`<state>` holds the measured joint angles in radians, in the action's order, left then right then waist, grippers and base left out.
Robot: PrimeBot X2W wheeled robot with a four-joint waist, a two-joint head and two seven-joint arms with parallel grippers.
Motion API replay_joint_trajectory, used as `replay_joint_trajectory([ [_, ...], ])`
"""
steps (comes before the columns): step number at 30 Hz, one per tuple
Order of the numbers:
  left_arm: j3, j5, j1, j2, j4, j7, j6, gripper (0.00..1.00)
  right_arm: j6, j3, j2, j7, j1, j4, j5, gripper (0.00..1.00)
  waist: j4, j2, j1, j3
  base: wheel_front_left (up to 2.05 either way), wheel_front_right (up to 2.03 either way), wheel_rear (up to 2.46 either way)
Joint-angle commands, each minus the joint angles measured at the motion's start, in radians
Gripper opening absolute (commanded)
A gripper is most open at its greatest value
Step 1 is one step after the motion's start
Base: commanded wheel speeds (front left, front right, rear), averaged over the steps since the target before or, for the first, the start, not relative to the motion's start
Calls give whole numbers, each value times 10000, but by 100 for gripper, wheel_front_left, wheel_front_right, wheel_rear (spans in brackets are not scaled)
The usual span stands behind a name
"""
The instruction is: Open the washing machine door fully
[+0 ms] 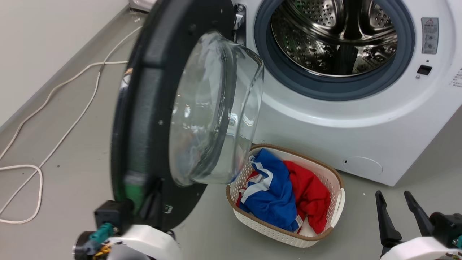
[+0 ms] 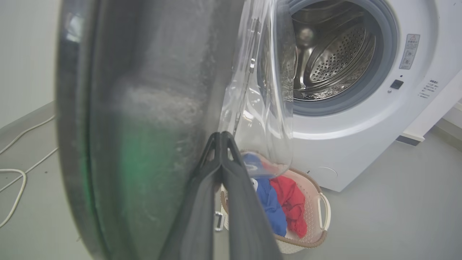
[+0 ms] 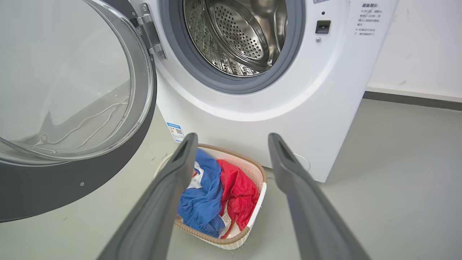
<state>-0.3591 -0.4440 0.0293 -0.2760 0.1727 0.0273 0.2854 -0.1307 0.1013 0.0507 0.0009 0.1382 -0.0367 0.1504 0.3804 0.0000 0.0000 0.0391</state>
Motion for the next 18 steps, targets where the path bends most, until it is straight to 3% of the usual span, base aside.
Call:
replay_joint_trajectory([
  [1, 271, -75, -72, -168, -118, -95, 65, 0, -1, 2, -4, 38, -177, -92, -30, 100, -56, 0, 0, 153, 0, 0, 0],
  [18, 3267, -1917, -1065, -1458, -2281, -1120, -680, 0, -1, 251, 194, 471, -774, -815, -300, 100, -741, 0, 0, 1555, 0, 0, 0],
])
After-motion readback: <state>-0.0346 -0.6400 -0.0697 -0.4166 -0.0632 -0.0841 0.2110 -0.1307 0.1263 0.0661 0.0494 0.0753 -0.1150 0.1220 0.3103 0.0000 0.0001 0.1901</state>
